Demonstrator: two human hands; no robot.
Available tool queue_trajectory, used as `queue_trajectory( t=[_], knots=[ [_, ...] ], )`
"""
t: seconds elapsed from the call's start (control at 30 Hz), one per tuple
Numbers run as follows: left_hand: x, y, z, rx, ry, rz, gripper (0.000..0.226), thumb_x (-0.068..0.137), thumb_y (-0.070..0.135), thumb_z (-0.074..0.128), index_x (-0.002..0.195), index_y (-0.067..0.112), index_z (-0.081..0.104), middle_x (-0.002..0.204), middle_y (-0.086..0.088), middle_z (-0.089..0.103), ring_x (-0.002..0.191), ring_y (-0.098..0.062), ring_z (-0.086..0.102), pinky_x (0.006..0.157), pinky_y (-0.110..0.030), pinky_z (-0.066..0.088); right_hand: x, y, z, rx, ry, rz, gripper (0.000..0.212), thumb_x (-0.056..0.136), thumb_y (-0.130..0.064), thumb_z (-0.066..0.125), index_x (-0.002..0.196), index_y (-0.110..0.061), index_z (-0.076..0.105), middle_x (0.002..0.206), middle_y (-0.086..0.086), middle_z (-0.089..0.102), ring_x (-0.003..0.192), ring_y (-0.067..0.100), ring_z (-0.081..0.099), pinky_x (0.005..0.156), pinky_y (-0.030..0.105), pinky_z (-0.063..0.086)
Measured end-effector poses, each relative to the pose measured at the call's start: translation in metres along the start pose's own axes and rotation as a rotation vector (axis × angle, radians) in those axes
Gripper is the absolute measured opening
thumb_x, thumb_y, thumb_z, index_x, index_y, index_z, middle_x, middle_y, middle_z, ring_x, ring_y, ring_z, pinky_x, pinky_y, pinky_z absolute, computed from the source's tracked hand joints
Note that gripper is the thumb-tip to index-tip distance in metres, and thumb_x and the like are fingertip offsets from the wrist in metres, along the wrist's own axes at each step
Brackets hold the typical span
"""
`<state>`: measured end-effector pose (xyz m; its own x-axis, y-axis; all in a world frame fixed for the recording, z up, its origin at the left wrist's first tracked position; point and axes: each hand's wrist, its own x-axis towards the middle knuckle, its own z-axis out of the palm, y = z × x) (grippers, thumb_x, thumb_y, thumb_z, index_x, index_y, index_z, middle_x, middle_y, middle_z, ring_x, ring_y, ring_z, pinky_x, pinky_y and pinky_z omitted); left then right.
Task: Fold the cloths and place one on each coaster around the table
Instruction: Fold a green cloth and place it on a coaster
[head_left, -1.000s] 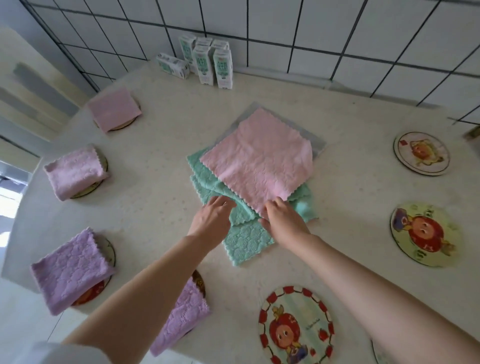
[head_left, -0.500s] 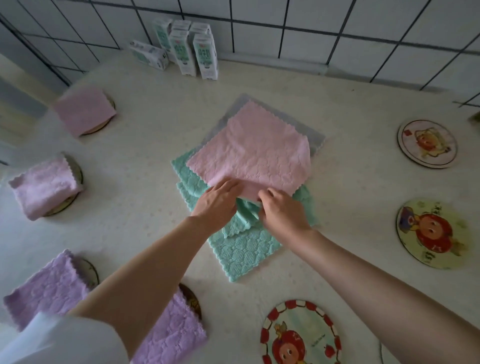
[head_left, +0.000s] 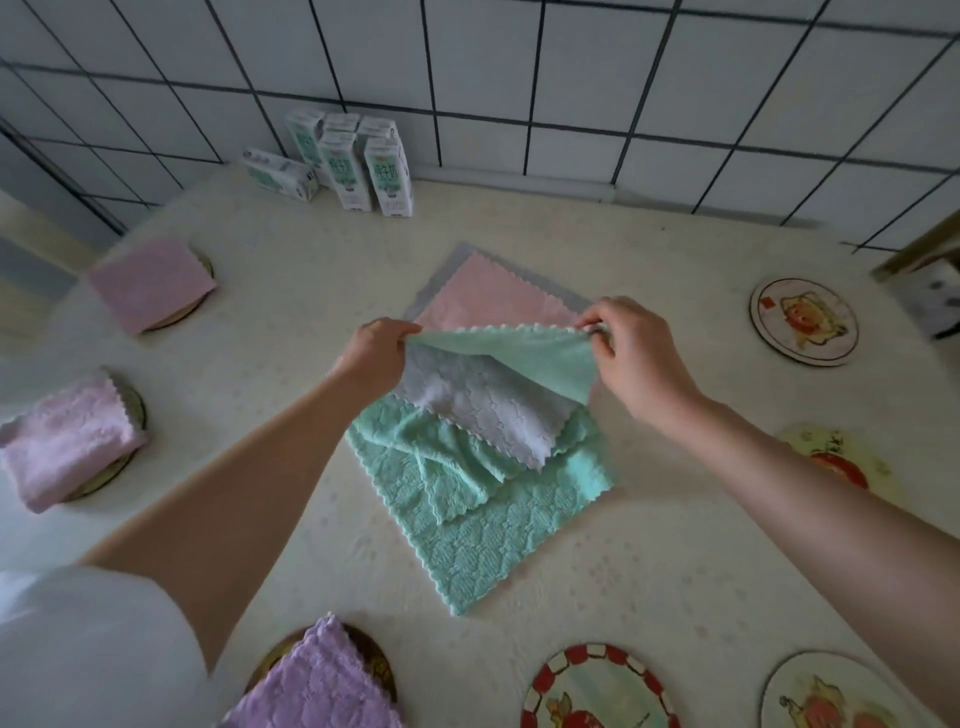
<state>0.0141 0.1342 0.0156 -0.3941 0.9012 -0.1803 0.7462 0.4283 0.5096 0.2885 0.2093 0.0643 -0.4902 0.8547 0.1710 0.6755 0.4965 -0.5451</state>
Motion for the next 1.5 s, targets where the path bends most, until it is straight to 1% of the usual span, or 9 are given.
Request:
queue_trajectory(
  t=[0.2, 0.47, 0.57, 0.67, 0.77, 0.9, 1.07, 1.33, 1.5],
  knots=[
    [0.019, 0.047, -0.048, -0.264, 0.165, 0.006, 0.042, 0.092, -0.002, 0.037, 0.116, 0.013, 0.067, 0.116, -0.017, 0.066, 0.102, -0.031, 0.063, 0.090, -0.042, 0.054, 0.046, -0.011, -0.042, 0.034, 0.187, 0.066, 0.022, 0.084, 0.003, 0.049, 0.092, -0.008, 0.066, 0.096, 0.009, 0.068, 0.089, 0.022, 0.060, 0.072, 0.015, 0.035],
    [-0.032, 0.067, -0.071, -0.097, 0.416, 0.471, 0.038, 0.083, -0.012, 0.045, 0.109, 0.002, 0.068, 0.111, -0.014, 0.067, 0.113, -0.026, 0.056, 0.100, -0.015, 0.033, -0.003, -0.024, -0.090, 0.016, 0.332, -0.036, 0.018, 0.086, 0.003, 0.053, 0.093, -0.007, 0.065, 0.097, 0.007, 0.067, 0.072, 0.006, 0.053, 0.068, 0.012, 0.039],
    [-0.073, 0.054, -0.056, -0.024, 0.410, 0.562, 0.033, 0.085, -0.011, 0.048, 0.111, -0.001, 0.067, 0.112, -0.014, 0.067, 0.117, -0.026, 0.054, 0.106, -0.022, 0.034, -0.049, -0.018, -0.089, 0.004, 0.296, -0.052, 0.017, 0.085, 0.005, 0.056, 0.094, -0.007, 0.065, 0.097, 0.006, 0.066, 0.066, -0.005, 0.050, 0.063, 0.005, 0.041],
    [-0.125, 0.041, -0.031, 0.025, 0.365, 0.609, 0.030, 0.086, -0.008, 0.049, 0.111, -0.001, 0.067, 0.113, -0.015, 0.067, 0.116, -0.027, 0.056, 0.107, -0.028, 0.036, -0.103, -0.009, -0.083, -0.016, 0.279, -0.077, 0.018, 0.083, 0.006, 0.059, 0.093, -0.006, 0.066, 0.093, 0.007, 0.066, 0.065, 0.009, 0.058, 0.064, 0.006, 0.043],
    [-0.180, 0.027, 0.002, 0.030, 0.294, 0.600, 0.028, 0.085, -0.006, 0.054, 0.109, -0.002, 0.067, 0.111, -0.014, 0.067, 0.115, -0.028, 0.056, 0.103, -0.036, 0.044, -0.162, 0.004, -0.076, -0.024, 0.212, -0.101, 0.018, 0.080, 0.009, 0.061, 0.092, -0.003, 0.066, 0.090, 0.008, 0.066, 0.068, 0.012, 0.059, 0.067, 0.011, 0.044],
    [-0.256, 0.014, 0.045, 0.010, 0.233, 0.527, 0.029, 0.086, -0.003, 0.048, 0.106, -0.002, 0.069, 0.109, -0.012, 0.068, 0.115, -0.029, 0.056, 0.100, -0.039, 0.046, -0.240, 0.018, -0.067, 0.001, 0.140, -0.118, 0.020, 0.077, 0.012, 0.062, 0.091, -0.002, 0.067, 0.086, 0.007, 0.064, 0.068, 0.009, 0.057, 0.069, 0.002, 0.040],
    [-0.343, 0.014, 0.084, 0.006, 0.230, 0.432, 0.030, 0.086, 0.000, 0.048, 0.106, 0.000, 0.070, 0.110, -0.012, 0.067, 0.117, -0.025, 0.054, 0.103, -0.031, 0.042, -0.320, 0.037, -0.067, 0.064, 0.037, -0.172, 0.020, 0.079, 0.011, 0.062, 0.092, -0.004, 0.066, 0.089, 0.004, 0.064, 0.082, 0.007, 0.060, 0.081, 0.007, 0.044],
    [-0.436, 0.020, 0.133, -0.002, 0.222, 0.338, 0.028, 0.082, -0.003, 0.053, 0.103, 0.000, 0.071, 0.109, -0.011, 0.068, 0.115, -0.024, 0.054, 0.107, -0.020, 0.034, -0.406, 0.066, -0.074, 0.107, -0.102, -0.144, 0.026, 0.076, 0.013, 0.065, 0.091, -0.008, 0.067, 0.088, -0.001, 0.064, 0.085, 0.001, 0.055, 0.083, 0.003, 0.037],
    [-0.474, 0.016, 0.142, -0.066, 0.136, 0.319, 0.030, 0.090, 0.011, 0.045, 0.104, 0.005, 0.071, 0.105, -0.005, 0.068, 0.109, -0.021, 0.059, 0.096, -0.030, 0.046, -0.435, 0.075, -0.081, 0.146, -0.179, -0.110, 0.025, 0.076, 0.012, 0.064, 0.088, -0.010, 0.065, 0.083, -0.006, 0.062, 0.080, -0.003, 0.055, 0.076, 0.004, 0.041]
  ],
)
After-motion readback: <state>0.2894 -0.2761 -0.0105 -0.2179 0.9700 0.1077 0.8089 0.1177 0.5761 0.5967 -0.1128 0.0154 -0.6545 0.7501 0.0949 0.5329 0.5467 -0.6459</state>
